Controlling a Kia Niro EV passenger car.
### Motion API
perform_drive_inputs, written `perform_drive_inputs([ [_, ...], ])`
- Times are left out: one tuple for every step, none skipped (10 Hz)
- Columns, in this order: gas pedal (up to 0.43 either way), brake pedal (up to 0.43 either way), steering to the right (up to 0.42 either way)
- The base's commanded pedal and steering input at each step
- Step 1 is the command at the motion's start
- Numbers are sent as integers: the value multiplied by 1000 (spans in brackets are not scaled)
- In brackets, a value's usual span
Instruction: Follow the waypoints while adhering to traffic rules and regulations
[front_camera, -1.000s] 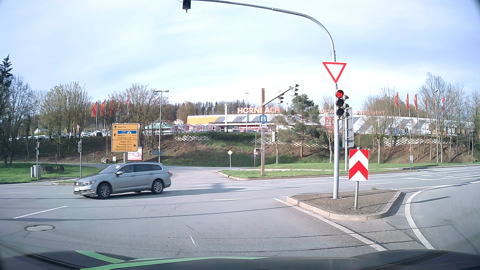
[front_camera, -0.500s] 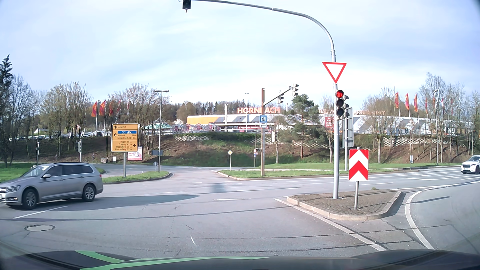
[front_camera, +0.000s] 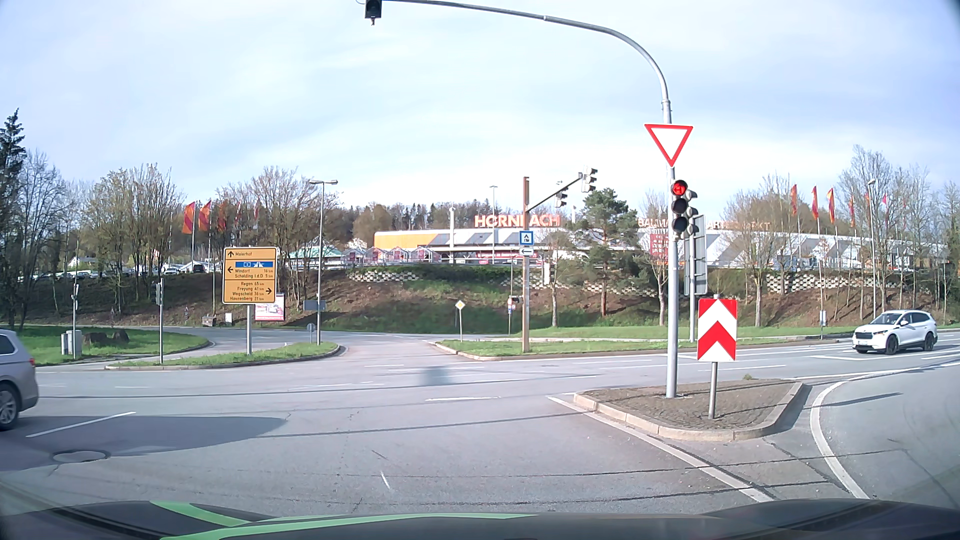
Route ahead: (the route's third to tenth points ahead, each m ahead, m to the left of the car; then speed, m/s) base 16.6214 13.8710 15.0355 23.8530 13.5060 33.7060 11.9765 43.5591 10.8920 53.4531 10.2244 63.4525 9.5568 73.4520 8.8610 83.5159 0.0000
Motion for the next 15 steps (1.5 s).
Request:
perform_drive_inputs([
  [0,402,-2],
  [0,402,-2],
  [0,402,-2],
  [0,402,-2],
  [0,402,-2],
  [0,402,-2],
  [0,402,-2],
  [0,409,-2],
  [0,402,-2],
  [0,402,-2],
  [0,402,-2],
  [0,409,-2],
  [0,409,-2],
  [0,409,-2],
  [0,409,-2],
])
